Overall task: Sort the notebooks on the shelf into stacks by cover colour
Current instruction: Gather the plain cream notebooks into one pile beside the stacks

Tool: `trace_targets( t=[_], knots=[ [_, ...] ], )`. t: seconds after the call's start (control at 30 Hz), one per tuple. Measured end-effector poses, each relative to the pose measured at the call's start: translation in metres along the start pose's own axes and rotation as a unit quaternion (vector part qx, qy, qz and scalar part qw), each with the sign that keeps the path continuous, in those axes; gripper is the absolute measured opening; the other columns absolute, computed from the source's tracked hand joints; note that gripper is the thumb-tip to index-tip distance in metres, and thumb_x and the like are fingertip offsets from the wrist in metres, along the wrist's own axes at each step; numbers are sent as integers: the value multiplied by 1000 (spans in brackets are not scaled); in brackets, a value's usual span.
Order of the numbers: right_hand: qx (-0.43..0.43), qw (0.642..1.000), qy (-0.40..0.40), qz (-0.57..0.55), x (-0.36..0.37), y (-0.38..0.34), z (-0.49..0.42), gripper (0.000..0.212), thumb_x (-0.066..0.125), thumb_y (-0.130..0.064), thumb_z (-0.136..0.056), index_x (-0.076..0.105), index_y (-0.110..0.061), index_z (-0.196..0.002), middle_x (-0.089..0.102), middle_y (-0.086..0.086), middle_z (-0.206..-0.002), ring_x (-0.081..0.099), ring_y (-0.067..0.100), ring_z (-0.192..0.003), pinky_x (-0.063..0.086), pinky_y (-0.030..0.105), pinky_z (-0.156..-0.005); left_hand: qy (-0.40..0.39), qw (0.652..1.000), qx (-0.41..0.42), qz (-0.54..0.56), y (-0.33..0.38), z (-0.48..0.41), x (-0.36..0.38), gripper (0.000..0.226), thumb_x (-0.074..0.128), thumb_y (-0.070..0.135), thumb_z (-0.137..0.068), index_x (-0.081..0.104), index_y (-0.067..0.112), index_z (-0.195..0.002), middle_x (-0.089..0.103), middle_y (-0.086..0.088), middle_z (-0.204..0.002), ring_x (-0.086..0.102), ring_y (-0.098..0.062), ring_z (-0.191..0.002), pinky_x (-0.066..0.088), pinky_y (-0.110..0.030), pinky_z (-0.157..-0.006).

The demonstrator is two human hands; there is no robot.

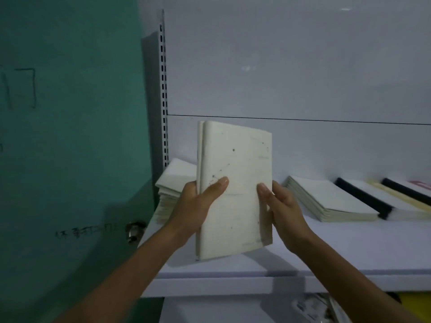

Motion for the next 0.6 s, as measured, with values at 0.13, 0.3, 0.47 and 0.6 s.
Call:
trace_targets(
  t=[0.13,0.3,0.47,0.6],
  knots=[
    [33,995,94,6,-72,13,6,28,53,-43,-86,61,-21,-103,70,-4,-96,66,18,-87,50,29,-70,-46,997,-58,-7,-28,-24,64,40,65,49,-74,68,21,-102,74,2,-97,70,-13,-92,55,-30,-83],
    [91,977,190,-16,-168,34,-1,14,55,-35,-93,61,-23,-93,68,2,-96,65,23,-88,53,40,-77,-98,989,-97,45,-60,-51,151,34,59,34,-90,58,22,-121,70,3,-112,66,-14,-103,52,-32,-90],
    [127,959,253,-29,-251,55,-9,14,52,-31,-96,60,-20,-97,62,-7,-89,57,12,-81,44,29,-68,-120,984,-130,8,-101,-65,217,37,59,29,-92,52,20,-126,67,-2,-114,66,-17,-97,58,-33,-77],
    [176,956,233,-15,-290,71,-29,25,56,-35,-94,63,-11,-94,66,3,-84,61,18,-73,47,29,-63,-116,985,-121,-30,-109,-86,250,30,56,28,-94,53,19,-122,65,0,-112,64,-14,-98,57,-26,-72]
  ],
)
Point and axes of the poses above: each hand's wrist, its own z-axis away from the middle knuckle, its own x-axis out of the palm, y = z × x, the point moved 10 cm from there along -z, towards the middle knuckle
